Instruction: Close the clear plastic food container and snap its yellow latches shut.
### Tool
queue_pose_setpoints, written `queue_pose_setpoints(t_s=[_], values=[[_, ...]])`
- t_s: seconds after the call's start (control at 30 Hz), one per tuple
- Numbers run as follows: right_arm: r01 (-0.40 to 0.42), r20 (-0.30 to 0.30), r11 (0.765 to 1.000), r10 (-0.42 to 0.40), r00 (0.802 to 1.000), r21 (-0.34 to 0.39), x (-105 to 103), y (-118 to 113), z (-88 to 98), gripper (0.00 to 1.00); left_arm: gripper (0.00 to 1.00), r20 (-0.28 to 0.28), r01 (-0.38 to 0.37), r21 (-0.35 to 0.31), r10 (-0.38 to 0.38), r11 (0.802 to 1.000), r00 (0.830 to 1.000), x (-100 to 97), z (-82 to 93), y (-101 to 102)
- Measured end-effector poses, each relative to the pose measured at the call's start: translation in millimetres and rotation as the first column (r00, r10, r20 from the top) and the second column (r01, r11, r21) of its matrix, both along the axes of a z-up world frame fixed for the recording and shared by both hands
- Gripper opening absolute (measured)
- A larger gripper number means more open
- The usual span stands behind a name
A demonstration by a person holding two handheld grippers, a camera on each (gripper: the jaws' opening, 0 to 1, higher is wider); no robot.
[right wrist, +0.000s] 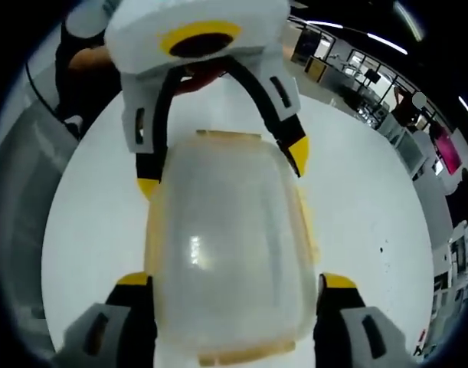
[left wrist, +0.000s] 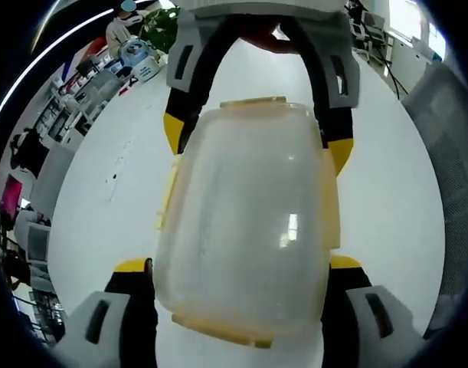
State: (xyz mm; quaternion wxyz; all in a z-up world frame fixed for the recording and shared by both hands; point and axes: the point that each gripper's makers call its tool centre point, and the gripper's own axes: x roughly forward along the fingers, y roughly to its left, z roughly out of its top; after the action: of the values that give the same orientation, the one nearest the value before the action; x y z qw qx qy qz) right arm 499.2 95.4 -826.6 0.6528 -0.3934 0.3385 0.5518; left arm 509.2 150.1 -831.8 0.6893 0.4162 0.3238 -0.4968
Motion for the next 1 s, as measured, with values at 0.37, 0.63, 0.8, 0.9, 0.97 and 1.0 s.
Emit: queue_pose_setpoints(t_s=[0.37, 0.63, 0.8, 0.9, 0.97, 1.0], values=[[-0.011, 0.014, 1.000, 0.011, 1.000, -0.011, 3, 1, -0.9, 0.85, 0.87, -0.001, -0.007, -0.007, 0.007, 1.000, 1.000, 2.5, 1.0, 0], [-0.005, 0.019, 1.000, 0.005, 1.000, -0.009, 3, 0, -1.1, 0.86, 0.88, 0.005, -0.004, -0.010, 0.004, 1.000, 1.000, 2.3, 1.7, 0], [0.012, 0.028, 1.000, -0.012, 1.000, 0.000, 3, -1, 2.1, 0.85, 0.88, 0.002, -0.019, -0.045, 0.019, 0.999, 1.000, 1.6, 9.4, -2], [0.023, 0.034, 0.999, -0.024, 0.999, 0.027, 2, -1, 7.2, 0.86, 0.93, 0.015, -0.026, -0.051, 0.027, 0.998, 1.000, 2.6, 12.1, -1], [0.031, 0.036, 0.999, -0.032, 0.999, 0.030, 2, -3, 9.7, 0.86, 0.92, 0.008, -0.033, -0.050, 0.033, 0.998, 0.999, 0.5, 12.2, 1], [0.036, 0.040, 0.999, -0.037, 0.999, 0.032, 1, -6, 10.8, 0.86, 0.92, 0.010, -0.033, -0.049, 0.034, 0.998, 0.999, -1.5, 12.5, 3]])
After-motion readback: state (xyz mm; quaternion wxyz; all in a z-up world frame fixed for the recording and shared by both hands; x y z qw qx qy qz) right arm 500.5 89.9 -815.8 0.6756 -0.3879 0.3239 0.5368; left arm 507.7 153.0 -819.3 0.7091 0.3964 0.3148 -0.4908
